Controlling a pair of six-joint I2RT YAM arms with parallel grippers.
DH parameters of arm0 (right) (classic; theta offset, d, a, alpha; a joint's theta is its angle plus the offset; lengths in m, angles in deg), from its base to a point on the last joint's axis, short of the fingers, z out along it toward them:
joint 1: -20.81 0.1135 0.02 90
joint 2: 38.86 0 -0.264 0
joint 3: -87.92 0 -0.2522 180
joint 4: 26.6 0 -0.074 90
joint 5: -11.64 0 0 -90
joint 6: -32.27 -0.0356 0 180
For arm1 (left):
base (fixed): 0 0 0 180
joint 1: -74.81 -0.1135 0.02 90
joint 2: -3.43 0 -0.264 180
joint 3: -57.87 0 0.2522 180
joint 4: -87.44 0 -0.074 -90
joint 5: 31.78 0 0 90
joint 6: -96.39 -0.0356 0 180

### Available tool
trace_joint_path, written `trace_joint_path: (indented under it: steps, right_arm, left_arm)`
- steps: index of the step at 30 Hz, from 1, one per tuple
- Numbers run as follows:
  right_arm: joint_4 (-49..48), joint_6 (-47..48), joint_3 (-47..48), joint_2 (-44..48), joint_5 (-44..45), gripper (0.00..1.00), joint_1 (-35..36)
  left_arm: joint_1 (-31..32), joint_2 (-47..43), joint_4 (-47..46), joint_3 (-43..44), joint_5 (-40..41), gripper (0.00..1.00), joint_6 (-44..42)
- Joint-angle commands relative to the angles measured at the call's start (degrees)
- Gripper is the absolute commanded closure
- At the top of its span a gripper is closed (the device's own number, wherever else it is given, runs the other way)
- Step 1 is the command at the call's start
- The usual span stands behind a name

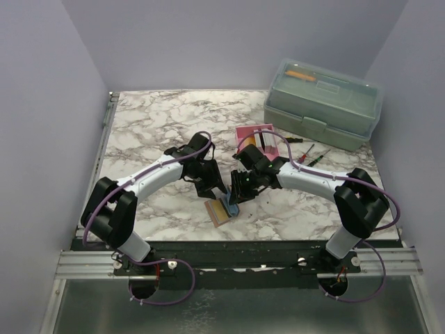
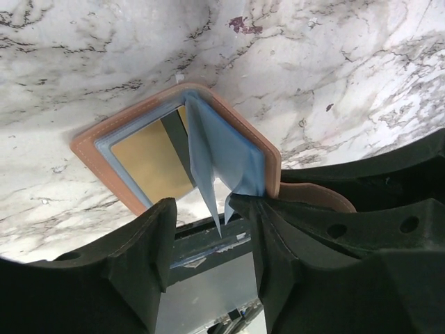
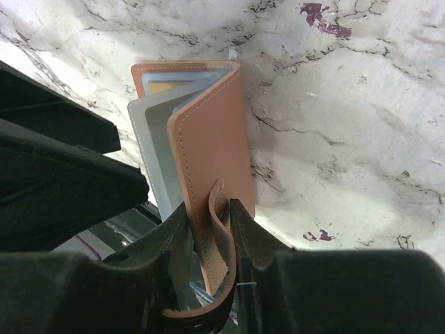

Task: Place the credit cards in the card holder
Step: Open the card holder at the center of the board.

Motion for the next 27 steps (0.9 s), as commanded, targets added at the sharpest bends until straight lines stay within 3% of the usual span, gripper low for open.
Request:
trace_joint_path:
  steps: [1, 7, 15, 21, 24, 27]
  right_arm:
    - [0.3, 0.2, -0.9, 1.2, 1.5, 0.73, 0.4]
    - [0.7, -0.3, -1.1, 1.5, 2.5, 0.72, 0.4]
    - [7.5, -3.4, -1.0, 2.3, 12.8, 0.69, 0.4]
    - [10.3, 0.2, 0.3, 6.0, 11.4, 0.53, 0.4]
    - [13.2, 2.6, 3.8, 6.4, 9.3, 0.41, 0.9]
    - [17.1, 4.3, 8.6, 7.1, 9.2, 0.37, 1.8]
  left_arm:
    - [-0.1, 2.4, 1.0, 0.4, 1.6, 0.48, -1.6]
    - [0.0, 1.9, 1.2, -2.5, 2.7, 0.61, -2.9]
    - [-0.1, 1.2, 2.2, -8.4, 5.3, 0.61, -5.3]
    - [-0.1, 2.0, 3.3, -7.7, 6.9, 0.61, -7.0]
    - [0.0, 2.3, 3.4, -6.9, 6.2, 0.59, -7.4]
    - [0.0, 1.1, 4.4, -6.1, 5.3, 0.58, -7.6]
